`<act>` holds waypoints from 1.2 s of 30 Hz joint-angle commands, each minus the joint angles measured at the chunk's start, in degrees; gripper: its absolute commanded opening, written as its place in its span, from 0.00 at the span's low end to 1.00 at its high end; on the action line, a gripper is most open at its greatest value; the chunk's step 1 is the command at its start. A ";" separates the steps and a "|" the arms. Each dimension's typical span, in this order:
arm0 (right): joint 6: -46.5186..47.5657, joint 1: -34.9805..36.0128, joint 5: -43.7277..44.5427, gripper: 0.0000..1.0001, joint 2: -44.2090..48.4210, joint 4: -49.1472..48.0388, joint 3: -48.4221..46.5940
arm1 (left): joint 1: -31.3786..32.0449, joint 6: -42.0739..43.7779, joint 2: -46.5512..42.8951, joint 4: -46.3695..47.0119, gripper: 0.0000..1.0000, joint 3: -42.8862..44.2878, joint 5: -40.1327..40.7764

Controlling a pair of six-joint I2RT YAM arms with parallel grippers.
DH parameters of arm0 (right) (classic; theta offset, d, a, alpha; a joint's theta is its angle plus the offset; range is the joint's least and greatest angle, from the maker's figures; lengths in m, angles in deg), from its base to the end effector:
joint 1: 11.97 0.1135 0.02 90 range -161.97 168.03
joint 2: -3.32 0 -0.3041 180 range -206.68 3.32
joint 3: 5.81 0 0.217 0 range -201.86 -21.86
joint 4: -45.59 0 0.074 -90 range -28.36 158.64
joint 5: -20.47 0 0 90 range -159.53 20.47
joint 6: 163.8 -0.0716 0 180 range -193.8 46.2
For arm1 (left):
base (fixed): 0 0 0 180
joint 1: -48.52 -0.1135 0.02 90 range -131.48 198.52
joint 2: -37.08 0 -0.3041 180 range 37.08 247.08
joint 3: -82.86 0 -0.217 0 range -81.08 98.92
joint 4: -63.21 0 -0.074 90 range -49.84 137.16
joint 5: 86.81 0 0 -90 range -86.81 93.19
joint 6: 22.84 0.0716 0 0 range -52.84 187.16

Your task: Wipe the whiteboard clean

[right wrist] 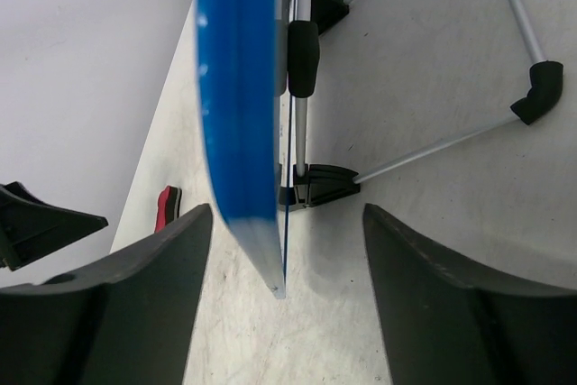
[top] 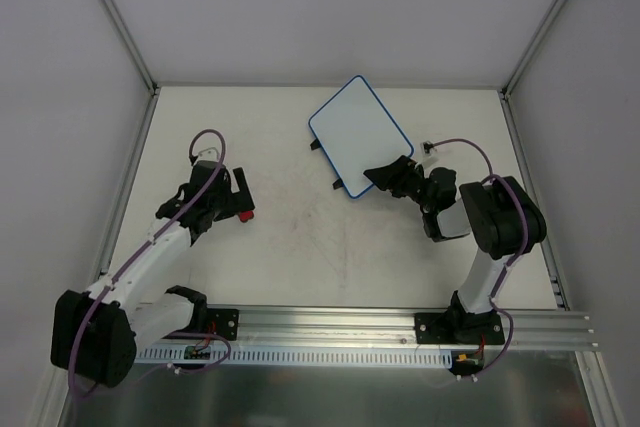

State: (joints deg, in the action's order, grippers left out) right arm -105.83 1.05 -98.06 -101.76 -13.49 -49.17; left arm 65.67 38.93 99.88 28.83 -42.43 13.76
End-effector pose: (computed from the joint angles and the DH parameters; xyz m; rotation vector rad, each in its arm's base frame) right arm 0.3223 0.1096 0.2097 -0.1233 1.7028 0.9966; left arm 0.1972 -0.0471 0.2559 -0.3156 2.2827 -0.1946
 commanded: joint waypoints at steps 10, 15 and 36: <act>7.76 0.34 3.31 0.96 11.29 -12.58 6.55 | -0.53 1.16 -18.15 -0.31 0.99 -9.21 4.54; 9.27 0.26 5.76 0.99 18.14 -12.23 10.52 | -0.53 0.98 -20.79 -0.22 0.99 -8.60 5.52; 26.93 2.45 22.11 0.99 90.64 63.69 19.75 | -0.45 -0.86 -25.72 3.47 0.99 -13.61 2.71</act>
State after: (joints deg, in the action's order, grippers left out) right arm -82.90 3.19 -79.79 -14.70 35.36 -28.74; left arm 65.67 39.19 75.16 29.97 -55.57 17.21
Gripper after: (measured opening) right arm 0.988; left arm 0.990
